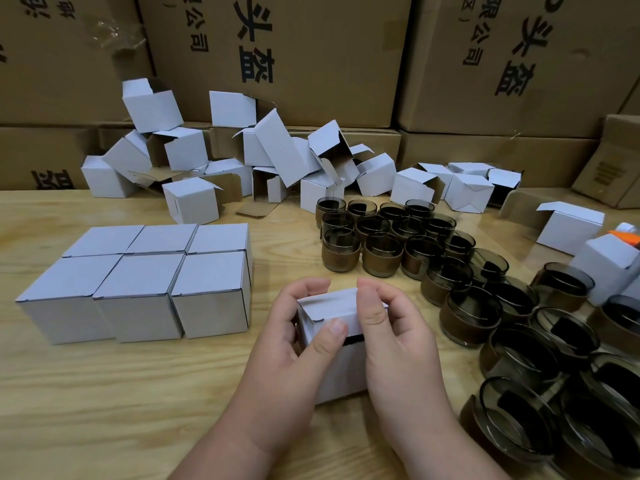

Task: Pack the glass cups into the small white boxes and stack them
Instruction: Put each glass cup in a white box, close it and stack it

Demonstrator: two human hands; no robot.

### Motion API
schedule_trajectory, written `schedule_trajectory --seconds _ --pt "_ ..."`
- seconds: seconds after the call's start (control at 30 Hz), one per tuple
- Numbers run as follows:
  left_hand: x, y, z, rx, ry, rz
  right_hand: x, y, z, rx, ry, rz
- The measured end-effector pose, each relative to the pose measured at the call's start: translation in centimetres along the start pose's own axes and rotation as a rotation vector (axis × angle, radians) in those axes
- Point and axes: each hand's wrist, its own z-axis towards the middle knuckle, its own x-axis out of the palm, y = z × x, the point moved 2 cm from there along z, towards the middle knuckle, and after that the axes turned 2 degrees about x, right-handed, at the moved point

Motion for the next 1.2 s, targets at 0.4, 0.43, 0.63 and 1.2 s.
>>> schedule_trajectory --seconds 0.4,0.43,0.63,1.2 --pt "-0.1 0.1 -0.2 0.006 0.042 0.092 -0.6 -1.2 0.4 0.1 0.04 -0.016" --pt "-0.1 0.1 -0.2 0.009 0.05 0.101 -0.6 -1.2 0.5 0.105 0.046 -0.024" --pt "-0.1 0.2 -0.2 0.014 0.056 0.134 -0.6 -1.3 0.6 0.099 0.039 -0.058" --pt "0.0 0.1 0.1 0.001 -0.02 0.092 -0.4 -0.9 0.6 0.049 0.029 -0.015"
